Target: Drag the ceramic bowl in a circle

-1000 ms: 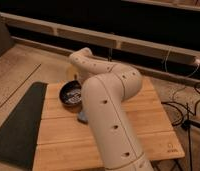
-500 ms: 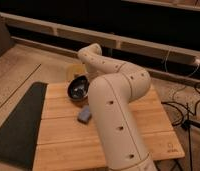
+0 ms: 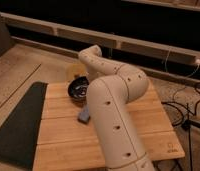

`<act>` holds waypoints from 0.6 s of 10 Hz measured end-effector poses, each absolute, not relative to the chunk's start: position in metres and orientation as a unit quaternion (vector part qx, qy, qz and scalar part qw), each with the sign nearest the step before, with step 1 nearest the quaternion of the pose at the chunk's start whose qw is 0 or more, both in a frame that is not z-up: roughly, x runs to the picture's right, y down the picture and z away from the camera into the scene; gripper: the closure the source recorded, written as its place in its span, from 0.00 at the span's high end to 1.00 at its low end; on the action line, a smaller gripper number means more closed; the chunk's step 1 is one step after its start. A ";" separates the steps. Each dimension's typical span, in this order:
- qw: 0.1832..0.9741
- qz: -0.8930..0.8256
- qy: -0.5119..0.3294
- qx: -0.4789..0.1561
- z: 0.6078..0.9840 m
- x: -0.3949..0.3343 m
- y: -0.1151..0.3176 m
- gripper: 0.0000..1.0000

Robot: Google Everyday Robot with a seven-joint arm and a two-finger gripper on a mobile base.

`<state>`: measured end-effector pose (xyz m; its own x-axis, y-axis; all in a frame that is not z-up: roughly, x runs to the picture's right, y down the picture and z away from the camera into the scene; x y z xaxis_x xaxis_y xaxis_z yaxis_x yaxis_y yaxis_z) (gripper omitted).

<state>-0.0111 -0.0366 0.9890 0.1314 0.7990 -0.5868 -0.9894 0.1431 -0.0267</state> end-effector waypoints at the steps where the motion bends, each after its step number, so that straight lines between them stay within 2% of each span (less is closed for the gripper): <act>1: 0.728 0.614 0.222 -0.210 0.994 -0.016 -0.042 0.00; 6: 0.749 0.578 0.206 -0.247 1.006 -0.068 -0.029 0.00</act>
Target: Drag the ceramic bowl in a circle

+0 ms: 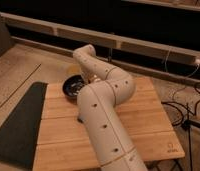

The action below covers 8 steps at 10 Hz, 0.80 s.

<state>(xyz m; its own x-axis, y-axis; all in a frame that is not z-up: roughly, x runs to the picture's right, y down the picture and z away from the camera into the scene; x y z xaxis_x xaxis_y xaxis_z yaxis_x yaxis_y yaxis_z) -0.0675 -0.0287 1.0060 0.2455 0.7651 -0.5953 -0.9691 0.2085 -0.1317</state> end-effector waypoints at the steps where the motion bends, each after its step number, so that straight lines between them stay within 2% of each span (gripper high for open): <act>1: 0.745 0.579 0.207 -0.260 1.005 -0.072 -0.020 0.00; 3: 0.725 0.596 0.223 -0.264 1.003 -0.055 -0.012 0.02; 4: 0.715 0.607 0.231 -0.261 1.001 -0.043 -0.012 0.08; 8: 0.685 0.636 0.246 -0.256 0.995 -0.008 -0.014 0.55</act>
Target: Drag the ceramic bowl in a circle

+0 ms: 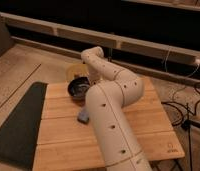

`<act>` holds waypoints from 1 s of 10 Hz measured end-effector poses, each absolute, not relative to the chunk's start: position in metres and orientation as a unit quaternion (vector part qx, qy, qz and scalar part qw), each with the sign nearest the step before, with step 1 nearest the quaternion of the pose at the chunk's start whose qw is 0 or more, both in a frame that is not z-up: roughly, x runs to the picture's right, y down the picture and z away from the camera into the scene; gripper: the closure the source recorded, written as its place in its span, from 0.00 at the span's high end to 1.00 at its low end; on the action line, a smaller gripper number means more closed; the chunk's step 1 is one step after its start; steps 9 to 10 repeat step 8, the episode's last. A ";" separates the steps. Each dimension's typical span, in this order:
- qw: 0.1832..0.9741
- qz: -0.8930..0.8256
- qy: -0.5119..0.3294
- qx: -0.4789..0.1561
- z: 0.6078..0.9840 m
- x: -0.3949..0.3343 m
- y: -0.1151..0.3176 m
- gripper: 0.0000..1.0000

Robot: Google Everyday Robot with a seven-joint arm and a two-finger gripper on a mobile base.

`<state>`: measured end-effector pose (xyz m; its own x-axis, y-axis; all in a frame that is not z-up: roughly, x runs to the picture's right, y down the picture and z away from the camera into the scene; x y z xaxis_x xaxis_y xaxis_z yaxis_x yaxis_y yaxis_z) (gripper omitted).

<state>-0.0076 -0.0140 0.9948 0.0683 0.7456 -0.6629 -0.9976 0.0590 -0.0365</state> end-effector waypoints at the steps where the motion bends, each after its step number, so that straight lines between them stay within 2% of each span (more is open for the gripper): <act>1: 0.687 0.633 0.244 -0.261 0.996 -0.013 -0.013 0.59; 5: 0.710 0.604 0.224 -0.284 0.995 -0.053 -0.015 0.61; 10: 0.711 0.602 0.223 -0.286 0.995 -0.055 -0.015 0.61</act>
